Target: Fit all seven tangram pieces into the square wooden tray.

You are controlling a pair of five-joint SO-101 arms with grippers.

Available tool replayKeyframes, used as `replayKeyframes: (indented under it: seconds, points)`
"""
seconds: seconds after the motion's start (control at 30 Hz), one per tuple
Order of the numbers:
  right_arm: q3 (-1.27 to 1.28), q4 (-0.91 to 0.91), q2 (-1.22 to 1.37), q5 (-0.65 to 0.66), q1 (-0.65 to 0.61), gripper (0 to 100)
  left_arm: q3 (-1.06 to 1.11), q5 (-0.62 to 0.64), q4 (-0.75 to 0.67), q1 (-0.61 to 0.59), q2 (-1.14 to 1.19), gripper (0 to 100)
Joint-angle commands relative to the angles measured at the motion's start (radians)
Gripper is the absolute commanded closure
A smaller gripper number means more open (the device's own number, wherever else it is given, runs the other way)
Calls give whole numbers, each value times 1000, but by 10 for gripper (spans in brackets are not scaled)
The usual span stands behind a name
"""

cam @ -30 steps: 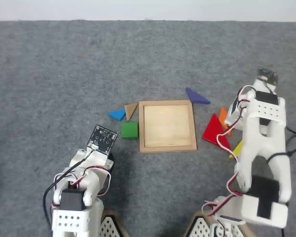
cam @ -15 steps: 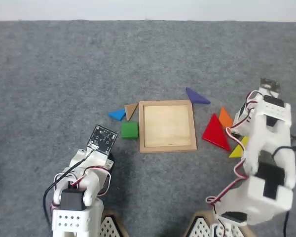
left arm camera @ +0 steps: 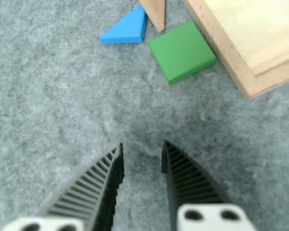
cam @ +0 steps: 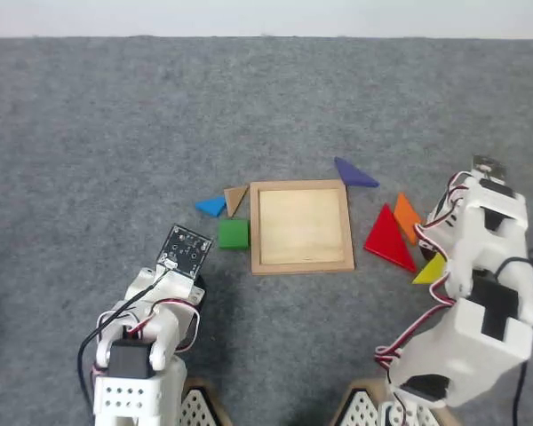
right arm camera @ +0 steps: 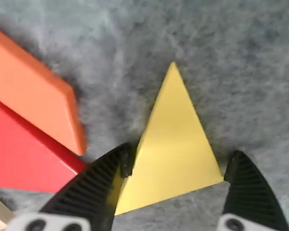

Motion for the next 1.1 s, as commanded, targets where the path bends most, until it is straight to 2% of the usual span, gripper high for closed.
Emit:
replayKeyframes:
  seconds: [0.0,0.07,0.17,0.4,0.57,0.83,1.07]
  points:
    - [-15,31,-15,-9,24,642,-12,2,6,-6,-15,863]
    - [-15,51,-15,-17,12,615,-12,2,6,-6,-15,863]
    - [-15,50,-7,-63,5,615,-12,2,6,-6,-15,863]
    - [-15,7,12,-72,2,619,-12,2,6,-6,-15,863]
    - [-29,-5,65,-69,2,712,-12,2,6,-6,-15,863]
    - [-34,-4,67,-71,1,719,-12,2,6,-6,-15,863]
    - [-37,-12,7,-63,-16,775,-12,2,6,-6,-15,863]
